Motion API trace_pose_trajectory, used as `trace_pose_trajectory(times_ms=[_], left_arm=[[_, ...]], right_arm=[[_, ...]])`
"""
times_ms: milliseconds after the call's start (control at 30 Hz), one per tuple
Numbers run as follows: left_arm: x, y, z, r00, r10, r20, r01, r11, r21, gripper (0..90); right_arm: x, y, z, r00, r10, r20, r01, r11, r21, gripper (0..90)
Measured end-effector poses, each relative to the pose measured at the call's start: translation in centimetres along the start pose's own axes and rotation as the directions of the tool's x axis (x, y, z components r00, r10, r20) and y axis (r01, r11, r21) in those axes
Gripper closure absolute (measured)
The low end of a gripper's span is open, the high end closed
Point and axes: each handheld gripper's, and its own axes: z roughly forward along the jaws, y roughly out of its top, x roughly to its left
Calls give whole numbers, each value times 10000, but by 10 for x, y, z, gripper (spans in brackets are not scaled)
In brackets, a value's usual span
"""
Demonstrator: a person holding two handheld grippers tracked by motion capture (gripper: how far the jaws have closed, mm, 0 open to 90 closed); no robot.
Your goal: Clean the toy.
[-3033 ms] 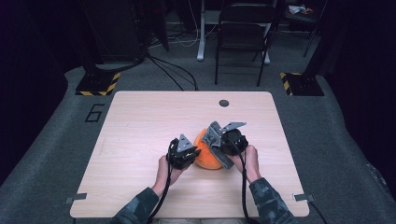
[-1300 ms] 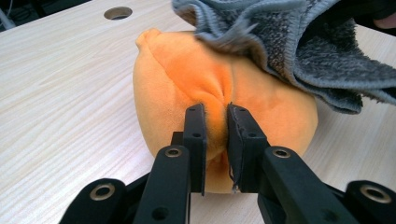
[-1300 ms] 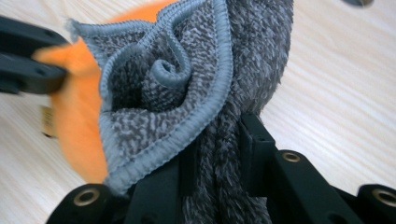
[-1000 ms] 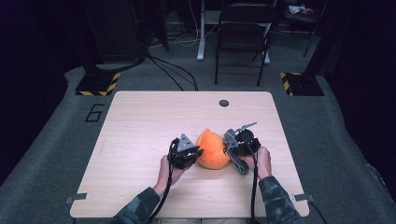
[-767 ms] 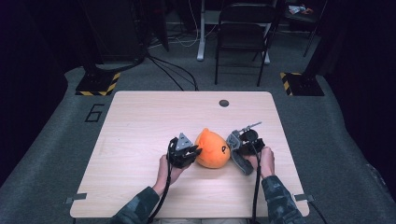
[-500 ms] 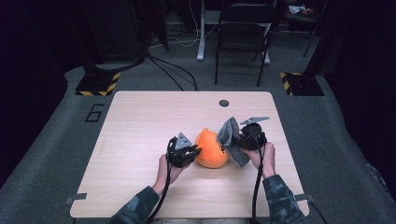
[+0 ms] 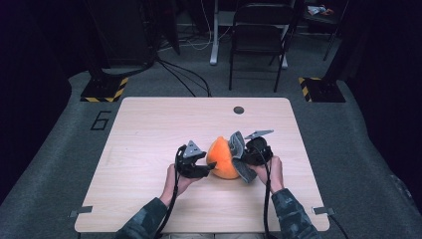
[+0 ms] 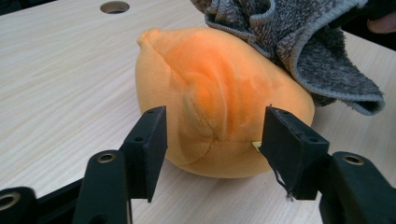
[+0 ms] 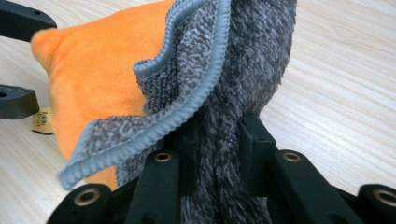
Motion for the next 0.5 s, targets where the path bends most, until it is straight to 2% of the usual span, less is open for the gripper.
trace_pose_trajectory(times_ms=[33, 100, 133, 167, 200, 233, 367, 433, 500], left_arm=[[-1, -1, 3, 10000, 61, -9, -61, 10000, 70, 399], [-3, -5, 8, 9998, 144, 134, -145, 9998, 101, 514], [-5, -6, 10, 9999, 139, 39, -139, 9998, 112, 514], [-5, -6, 10, 9999, 127, 23, -128, 9998, 131, 574], [-6, -6, 11, 9999, 152, -30, -152, 9998, 88, 695], [-6, -6, 11, 9996, 180, -212, -181, 9998, -31, 723], [-7, -5, 10, 9990, 130, -427, -135, 9998, -117, 789], [-7, -2, 6, 9991, 35, -430, -42, 9999, -163, 802], [-9, 2, 2, 9991, -25, -412, 15, 9997, -256, 809]], right_arm=[[-1, 0, 0, 10000, -19, -5, 19, 10000, -11, 718], [-2, -1, 1, 10000, 69, -5, -69, 10000, 6, 717], [-2, -1, 1, 10000, 69, -5, -69, 10000, 6, 717], [-2, -2, 2, 9999, 100, 23, -100, 9999, -5, 717], [-1, -3, 4, 9998, 92, 173, -91, 9999, -86, 717], [-1, -2, 4, 9998, 71, 199, -70, 9999, -97, 717], [1, 1, 0, 9996, 53, 268, -45, 9995, -301, 720], [5, 9, -12, 9998, 59, 213, -44, 9974, -716, 722], [10, 14, -22, 9999, -42, -145, 24, 9927, -1204, 723]])
